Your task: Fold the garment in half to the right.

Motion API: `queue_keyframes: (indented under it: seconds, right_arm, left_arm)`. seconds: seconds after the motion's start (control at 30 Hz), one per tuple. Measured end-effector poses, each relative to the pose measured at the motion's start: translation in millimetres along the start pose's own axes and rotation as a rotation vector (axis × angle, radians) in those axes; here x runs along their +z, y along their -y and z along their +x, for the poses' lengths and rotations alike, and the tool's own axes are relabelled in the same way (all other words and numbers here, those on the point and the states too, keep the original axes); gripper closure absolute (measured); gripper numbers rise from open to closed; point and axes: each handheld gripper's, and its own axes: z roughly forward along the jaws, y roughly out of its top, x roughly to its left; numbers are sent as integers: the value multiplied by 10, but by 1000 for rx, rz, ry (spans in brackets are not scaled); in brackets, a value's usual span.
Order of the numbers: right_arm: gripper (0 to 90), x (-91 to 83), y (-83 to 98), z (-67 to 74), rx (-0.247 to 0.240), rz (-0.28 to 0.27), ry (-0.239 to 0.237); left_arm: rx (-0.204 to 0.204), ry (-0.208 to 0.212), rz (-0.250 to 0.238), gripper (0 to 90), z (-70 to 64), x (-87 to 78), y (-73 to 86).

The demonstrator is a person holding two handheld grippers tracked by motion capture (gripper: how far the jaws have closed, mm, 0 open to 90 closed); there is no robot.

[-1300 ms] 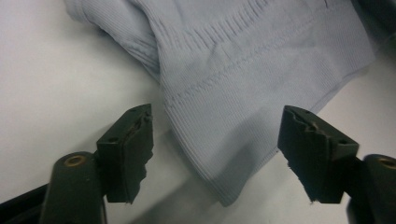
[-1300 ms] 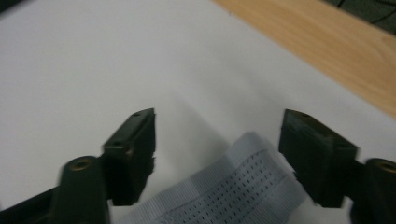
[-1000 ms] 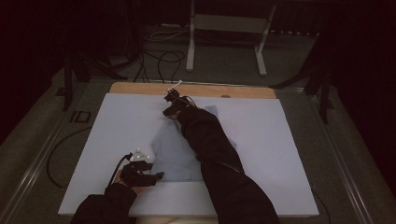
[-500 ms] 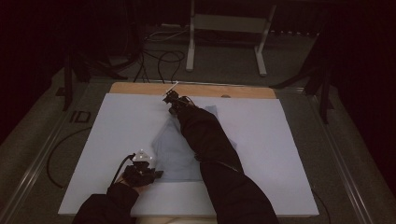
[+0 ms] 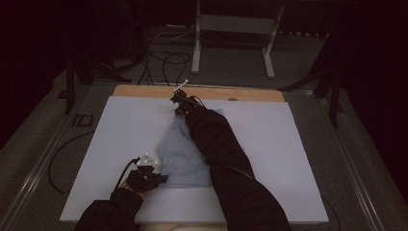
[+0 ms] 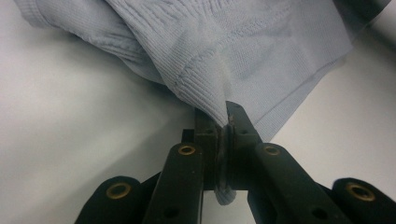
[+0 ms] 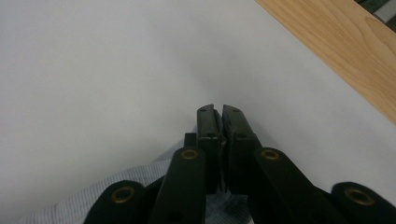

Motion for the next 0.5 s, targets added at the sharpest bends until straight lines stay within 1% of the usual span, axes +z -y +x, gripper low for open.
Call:
queue_keyframes:
  seconds: [0.13, 0.2, 0.3, 0.37, 0.5]
  right_arm:
    - [872, -76, -4, -8, -1, -26, -3]
    - [872, -116, -13, -5, -14, -32, -5]
    - [872, -181, -28, -9, -14, -53, -5]
    - [872, -213, -39, -11, -21, -53, -3]
    - [872, -312, -55, -25, -18, -75, -11]
  left_arm:
    - [12, 5, -3, 866, -15, -24, -31]
    - [13, 13, -8, 867, -27, -37, -50]
    - [22, 12, -18, 867, -49, -60, -82]
    - [29, 13, -18, 867, -71, -67, -98]
    - [39, 18, -17, 867, -101, -77, -112]
